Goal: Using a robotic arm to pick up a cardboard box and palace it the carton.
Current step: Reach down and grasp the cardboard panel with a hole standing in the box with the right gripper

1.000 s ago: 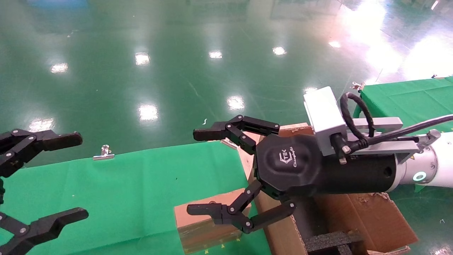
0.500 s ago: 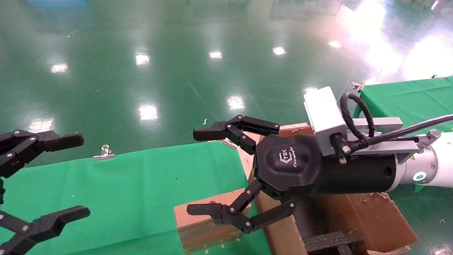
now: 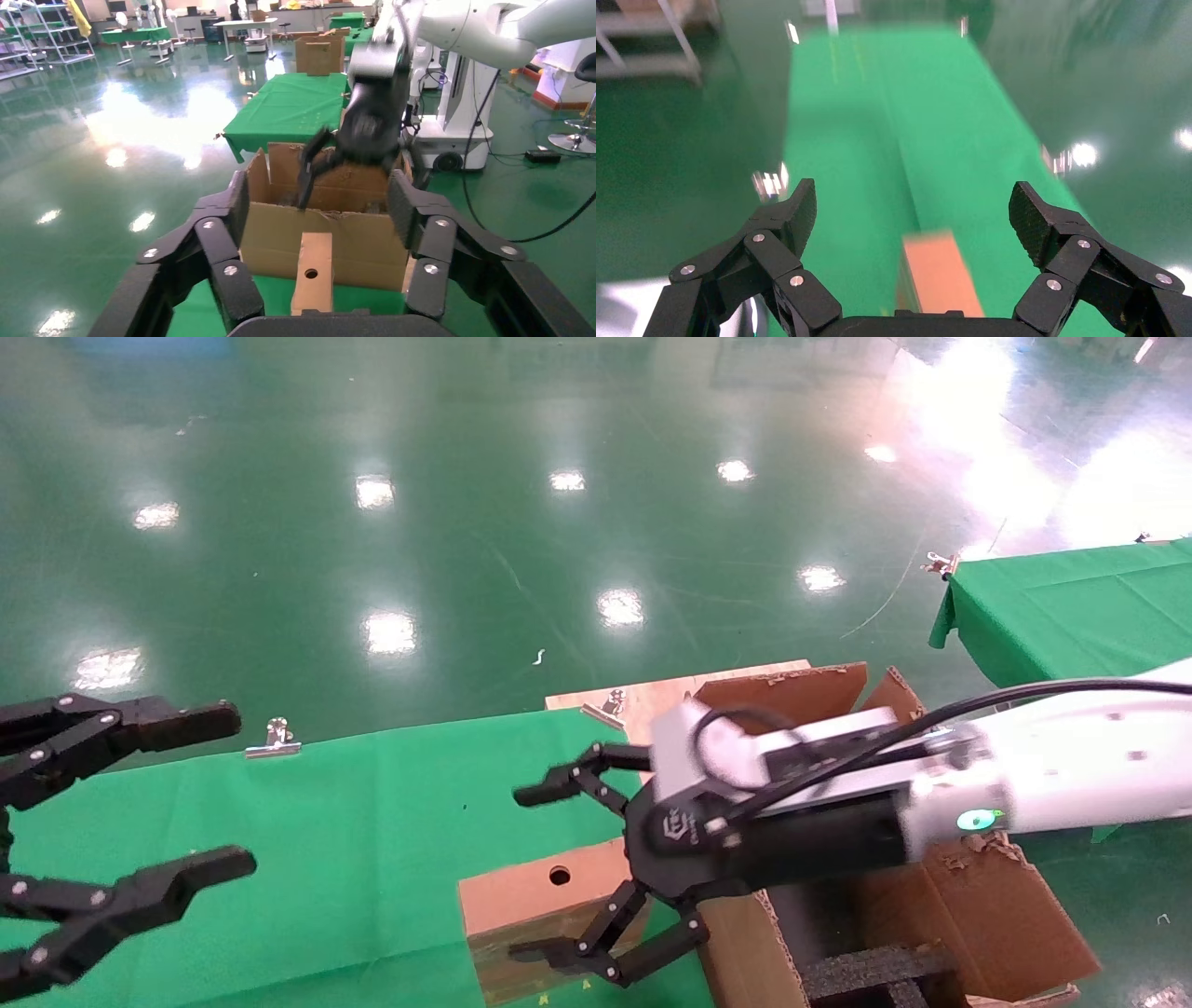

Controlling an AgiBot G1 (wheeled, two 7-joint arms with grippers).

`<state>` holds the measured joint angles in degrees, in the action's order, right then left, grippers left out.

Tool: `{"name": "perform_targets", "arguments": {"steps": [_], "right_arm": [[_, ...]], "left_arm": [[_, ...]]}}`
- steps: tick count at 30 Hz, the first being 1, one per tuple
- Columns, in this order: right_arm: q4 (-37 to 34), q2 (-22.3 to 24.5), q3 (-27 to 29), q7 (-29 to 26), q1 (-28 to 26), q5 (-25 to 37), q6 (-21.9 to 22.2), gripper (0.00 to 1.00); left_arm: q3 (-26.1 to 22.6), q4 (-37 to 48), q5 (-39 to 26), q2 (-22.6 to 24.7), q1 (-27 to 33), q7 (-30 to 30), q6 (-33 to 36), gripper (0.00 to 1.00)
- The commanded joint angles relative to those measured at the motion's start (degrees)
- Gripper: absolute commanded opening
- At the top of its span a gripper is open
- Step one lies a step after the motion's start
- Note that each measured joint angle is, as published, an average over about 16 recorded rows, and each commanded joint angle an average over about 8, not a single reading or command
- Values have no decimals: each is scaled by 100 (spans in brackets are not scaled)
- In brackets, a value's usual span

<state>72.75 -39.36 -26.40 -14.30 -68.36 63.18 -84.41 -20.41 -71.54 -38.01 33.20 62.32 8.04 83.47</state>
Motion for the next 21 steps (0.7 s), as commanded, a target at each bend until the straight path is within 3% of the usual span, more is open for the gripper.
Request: {"name": "perform_targets", "arguments": {"steps": [1, 11, 21], "right_arm": [[-41, -108, -178, -32, -122, 395, 34, 100], [-227, -773, -871, -80, -675, 1997, 250, 100], [-227, -1272, -1467, -212, -1277, 3140, -36, 100]], "left_arm": [[0, 0, 0, 0, 0, 0, 0, 0], [0, 0, 0, 0, 0, 0, 0, 0], [-1, 0, 0, 0, 0, 0, 0, 0]]}}
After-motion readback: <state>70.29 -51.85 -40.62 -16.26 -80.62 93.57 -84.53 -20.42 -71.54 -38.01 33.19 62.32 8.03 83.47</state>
